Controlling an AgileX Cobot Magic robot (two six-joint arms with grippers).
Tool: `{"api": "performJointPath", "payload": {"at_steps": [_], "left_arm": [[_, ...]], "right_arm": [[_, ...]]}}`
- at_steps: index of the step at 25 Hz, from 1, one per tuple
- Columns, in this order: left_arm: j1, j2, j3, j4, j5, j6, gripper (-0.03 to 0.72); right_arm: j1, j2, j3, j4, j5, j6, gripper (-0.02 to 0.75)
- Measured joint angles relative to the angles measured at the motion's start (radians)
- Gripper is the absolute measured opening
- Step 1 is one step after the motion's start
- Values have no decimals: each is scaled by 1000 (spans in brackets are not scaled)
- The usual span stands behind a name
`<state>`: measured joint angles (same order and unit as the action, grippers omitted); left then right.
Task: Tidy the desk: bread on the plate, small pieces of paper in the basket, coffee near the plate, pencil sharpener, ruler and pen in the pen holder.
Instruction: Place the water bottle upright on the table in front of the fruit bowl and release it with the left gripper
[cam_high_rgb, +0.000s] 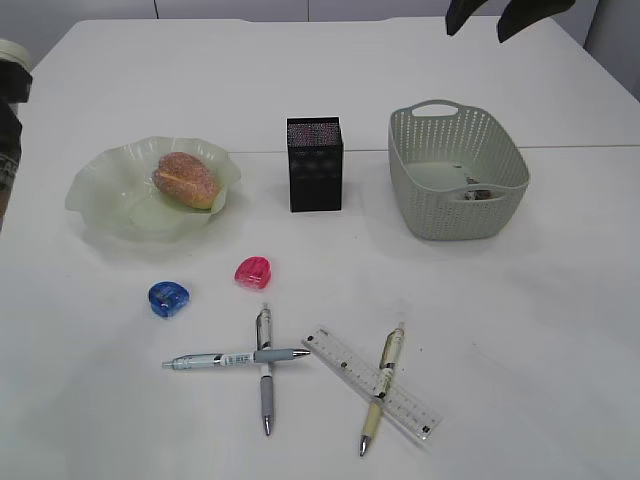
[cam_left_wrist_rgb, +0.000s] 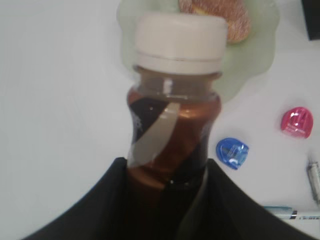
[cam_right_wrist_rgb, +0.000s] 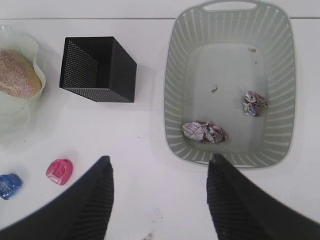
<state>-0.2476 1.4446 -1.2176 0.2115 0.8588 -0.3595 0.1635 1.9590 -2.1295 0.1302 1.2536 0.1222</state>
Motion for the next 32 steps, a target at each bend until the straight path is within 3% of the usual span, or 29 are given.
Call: {"api": "performJointPath", "payload": {"at_steps": [7, 13, 18, 24, 32], "left_arm": [[-2, -207, 259, 13, -290, 0, 293], [-2, -325, 566, 99, -735, 0, 293], [47, -319, 770, 113, -1094, 0, 293], [108, -228, 818, 113, -1269, 0, 293], [110, -96, 818, 99, -1377, 0, 293]], "right_arm": [[0, 0, 0, -2, 0, 0, 437], [0, 0, 0, -12, 0, 0, 438], [0, 0, 0, -60, 0, 0, 438], [0, 0, 0, -75, 0, 0, 438], [0, 0, 0, -81, 0, 0, 438]]}}
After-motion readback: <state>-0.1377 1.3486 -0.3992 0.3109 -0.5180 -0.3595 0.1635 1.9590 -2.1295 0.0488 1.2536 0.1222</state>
